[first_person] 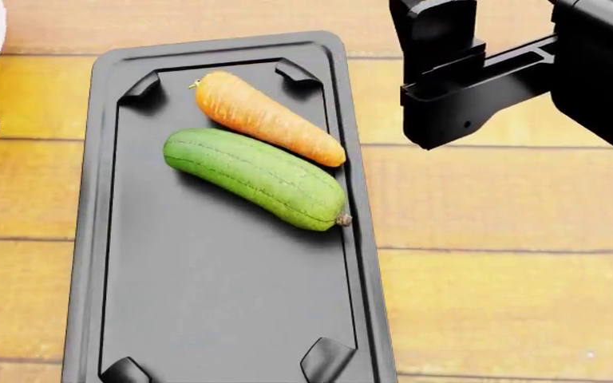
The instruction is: Place the two vegetables and bowl onto the tray for setting up a vegetable dip station.
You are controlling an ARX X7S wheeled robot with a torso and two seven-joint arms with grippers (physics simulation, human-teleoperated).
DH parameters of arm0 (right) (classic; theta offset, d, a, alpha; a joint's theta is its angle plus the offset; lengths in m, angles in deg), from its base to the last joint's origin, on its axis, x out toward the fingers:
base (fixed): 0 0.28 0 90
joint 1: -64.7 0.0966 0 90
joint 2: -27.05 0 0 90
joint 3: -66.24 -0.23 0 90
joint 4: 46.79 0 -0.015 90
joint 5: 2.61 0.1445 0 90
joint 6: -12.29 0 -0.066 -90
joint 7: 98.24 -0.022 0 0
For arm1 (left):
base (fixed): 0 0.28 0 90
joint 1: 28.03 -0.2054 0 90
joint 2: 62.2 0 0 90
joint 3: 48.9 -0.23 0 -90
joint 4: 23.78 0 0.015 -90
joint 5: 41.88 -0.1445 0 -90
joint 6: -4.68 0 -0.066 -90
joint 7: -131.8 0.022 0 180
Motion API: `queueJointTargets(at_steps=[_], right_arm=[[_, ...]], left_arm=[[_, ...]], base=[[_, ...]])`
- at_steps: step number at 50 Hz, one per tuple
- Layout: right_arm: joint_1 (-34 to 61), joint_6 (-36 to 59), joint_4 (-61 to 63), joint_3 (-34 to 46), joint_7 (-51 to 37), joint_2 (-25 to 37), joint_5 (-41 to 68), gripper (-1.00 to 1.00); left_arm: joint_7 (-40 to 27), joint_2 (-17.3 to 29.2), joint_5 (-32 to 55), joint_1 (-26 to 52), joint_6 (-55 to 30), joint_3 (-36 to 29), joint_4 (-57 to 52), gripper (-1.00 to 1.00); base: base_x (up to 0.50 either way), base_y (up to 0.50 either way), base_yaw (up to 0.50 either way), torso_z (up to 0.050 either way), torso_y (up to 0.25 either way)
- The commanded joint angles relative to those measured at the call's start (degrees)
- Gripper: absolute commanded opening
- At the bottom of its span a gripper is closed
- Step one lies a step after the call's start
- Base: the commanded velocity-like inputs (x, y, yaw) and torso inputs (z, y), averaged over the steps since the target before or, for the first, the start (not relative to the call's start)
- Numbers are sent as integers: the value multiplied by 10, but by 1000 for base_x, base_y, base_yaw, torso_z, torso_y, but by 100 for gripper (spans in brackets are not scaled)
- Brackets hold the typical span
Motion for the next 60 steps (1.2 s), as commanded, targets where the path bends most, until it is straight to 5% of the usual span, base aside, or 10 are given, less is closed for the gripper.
queueJointTargets(at_steps=[1, 3, 12, 21, 32, 60], right_arm=[[4, -6, -18, 2, -14, 8, 17, 100], [5, -7, -19, 2, -16, 10, 19, 100], [9, -11, -16, 4, -36, 13, 44, 100], [12, -18, -29, 10, -67, 14, 91, 100], [41, -28, -48, 16, -97, 19, 140, 100], [37, -37, -40, 23, -80, 31, 122, 100]], left_arm=[[-6, 17, 102, 56, -103, 39, -98, -100], [-19, 20, 130, 69, -126, 58, -115, -100], [-265, 73, 496, 140, -126, 62, -154, -100], [-427, 106, 782, 177, -20, -5, -215, -100], [-455, 72, 883, 233, 30, -27, -218, -100], [-508, 20, 1001, 228, 149, -61, -356, -100]], base=[[0, 0, 0, 0, 0], [0, 0, 0, 0, 0], [0, 0, 0, 0, 0], [0, 0, 0, 0, 0], [0, 0, 0, 0, 0], [0, 0, 0, 0, 1]])
